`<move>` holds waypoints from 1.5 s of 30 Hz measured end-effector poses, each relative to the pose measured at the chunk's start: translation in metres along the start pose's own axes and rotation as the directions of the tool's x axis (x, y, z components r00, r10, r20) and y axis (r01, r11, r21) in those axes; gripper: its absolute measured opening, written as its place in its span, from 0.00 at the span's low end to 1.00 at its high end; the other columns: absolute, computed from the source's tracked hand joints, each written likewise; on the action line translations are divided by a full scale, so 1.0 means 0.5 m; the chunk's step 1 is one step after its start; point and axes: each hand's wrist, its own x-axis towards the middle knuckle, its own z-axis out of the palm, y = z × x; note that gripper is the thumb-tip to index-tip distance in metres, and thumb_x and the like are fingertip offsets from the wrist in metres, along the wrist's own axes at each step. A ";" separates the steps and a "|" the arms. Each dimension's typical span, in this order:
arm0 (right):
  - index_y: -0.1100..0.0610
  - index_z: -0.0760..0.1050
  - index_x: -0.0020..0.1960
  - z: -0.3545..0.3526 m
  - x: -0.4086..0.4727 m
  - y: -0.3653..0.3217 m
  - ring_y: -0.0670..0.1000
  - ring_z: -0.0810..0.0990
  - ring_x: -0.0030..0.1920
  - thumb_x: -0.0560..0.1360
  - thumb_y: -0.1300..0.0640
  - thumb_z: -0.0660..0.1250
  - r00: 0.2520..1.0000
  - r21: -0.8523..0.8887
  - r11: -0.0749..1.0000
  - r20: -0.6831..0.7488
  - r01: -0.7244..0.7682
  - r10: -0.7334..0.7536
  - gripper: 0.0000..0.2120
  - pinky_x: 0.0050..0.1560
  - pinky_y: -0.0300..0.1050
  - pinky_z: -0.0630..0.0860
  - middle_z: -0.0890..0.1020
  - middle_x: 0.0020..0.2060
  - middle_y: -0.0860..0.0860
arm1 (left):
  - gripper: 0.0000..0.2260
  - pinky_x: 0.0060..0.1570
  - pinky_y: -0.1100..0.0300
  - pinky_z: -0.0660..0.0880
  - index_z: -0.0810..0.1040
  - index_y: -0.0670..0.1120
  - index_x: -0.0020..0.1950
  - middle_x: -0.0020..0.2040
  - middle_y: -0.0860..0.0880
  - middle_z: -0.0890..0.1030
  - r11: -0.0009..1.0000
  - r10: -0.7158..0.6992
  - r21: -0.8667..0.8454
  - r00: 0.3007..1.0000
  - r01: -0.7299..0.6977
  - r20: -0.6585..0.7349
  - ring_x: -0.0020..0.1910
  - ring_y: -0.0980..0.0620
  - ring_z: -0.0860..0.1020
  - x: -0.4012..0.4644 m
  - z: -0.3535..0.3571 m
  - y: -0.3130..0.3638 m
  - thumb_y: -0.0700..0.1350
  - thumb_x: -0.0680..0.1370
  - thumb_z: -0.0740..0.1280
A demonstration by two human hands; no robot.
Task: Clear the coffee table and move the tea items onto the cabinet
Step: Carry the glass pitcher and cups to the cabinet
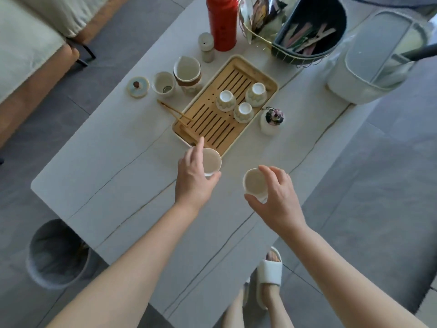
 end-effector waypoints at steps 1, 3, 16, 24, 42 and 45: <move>0.57 0.66 0.67 -0.017 -0.021 0.013 0.57 0.70 0.60 0.67 0.52 0.74 0.999 0.016 0.999 -0.017 -0.034 0.035 0.32 0.55 0.46 0.69 0.72 0.61 0.55 | 0.40 0.61 0.58 0.66 0.52 0.52 0.77 0.71 0.46 0.66 1.000 0.027 -0.007 1.000 -0.027 0.012 0.67 0.47 0.64 -0.020 0.011 0.025 0.47 0.72 0.72; 0.57 0.67 0.68 -0.052 -0.061 0.037 0.57 0.71 0.60 0.67 0.53 0.74 0.993 0.041 0.994 -0.055 -0.100 0.102 0.32 0.57 0.47 0.70 0.72 0.61 0.56 | 0.41 0.59 0.62 0.65 0.51 0.52 0.77 0.70 0.48 0.68 0.996 0.090 -0.028 0.995 -0.089 0.034 0.66 0.49 0.65 -0.058 0.030 0.076 0.48 0.72 0.72; 0.63 0.69 0.66 -0.246 -0.408 0.233 0.60 0.75 0.59 0.65 0.57 0.76 0.777 0.220 0.873 -0.399 -0.435 0.488 0.33 0.61 0.55 0.72 0.76 0.59 0.58 | 0.42 0.57 0.70 0.60 0.52 0.49 0.75 0.61 0.52 0.74 0.836 0.548 -0.140 0.803 -0.530 0.233 0.55 0.53 0.68 -0.301 0.183 0.370 0.47 0.69 0.75; 0.59 0.69 0.67 -0.280 -0.645 0.361 0.55 0.72 0.61 0.66 0.54 0.75 0.586 0.366 0.750 -0.471 -0.550 0.660 0.32 0.61 0.47 0.70 0.75 0.60 0.54 | 0.40 0.59 0.71 0.58 0.60 0.39 0.74 0.60 0.43 0.75 0.731 0.658 -0.115 0.651 -0.673 0.378 0.58 0.43 0.72 -0.482 0.320 0.498 0.44 0.68 0.77; 0.62 0.71 0.64 -0.237 -1.338 0.521 0.59 0.75 0.58 0.63 0.57 0.78 0.041 0.633 0.377 -0.479 -0.676 0.877 0.32 0.59 0.47 0.70 0.76 0.57 0.59 | 0.33 0.57 0.62 0.66 0.69 0.48 0.69 0.62 0.47 0.68 0.502 0.665 -0.217 0.213 -0.837 0.716 0.59 0.50 0.69 -1.075 0.592 0.642 0.47 0.67 0.77; 0.62 0.71 0.64 -0.187 -1.427 0.523 0.59 0.74 0.59 0.64 0.58 0.77 -0.054 0.689 0.300 -0.442 -0.660 0.895 0.31 0.60 0.49 0.71 0.75 0.58 0.59 | 0.35 0.57 0.63 0.65 0.67 0.47 0.71 0.63 0.47 0.68 0.391 0.647 -0.262 0.061 -0.882 0.760 0.61 0.49 0.69 -1.158 0.641 0.634 0.48 0.67 0.77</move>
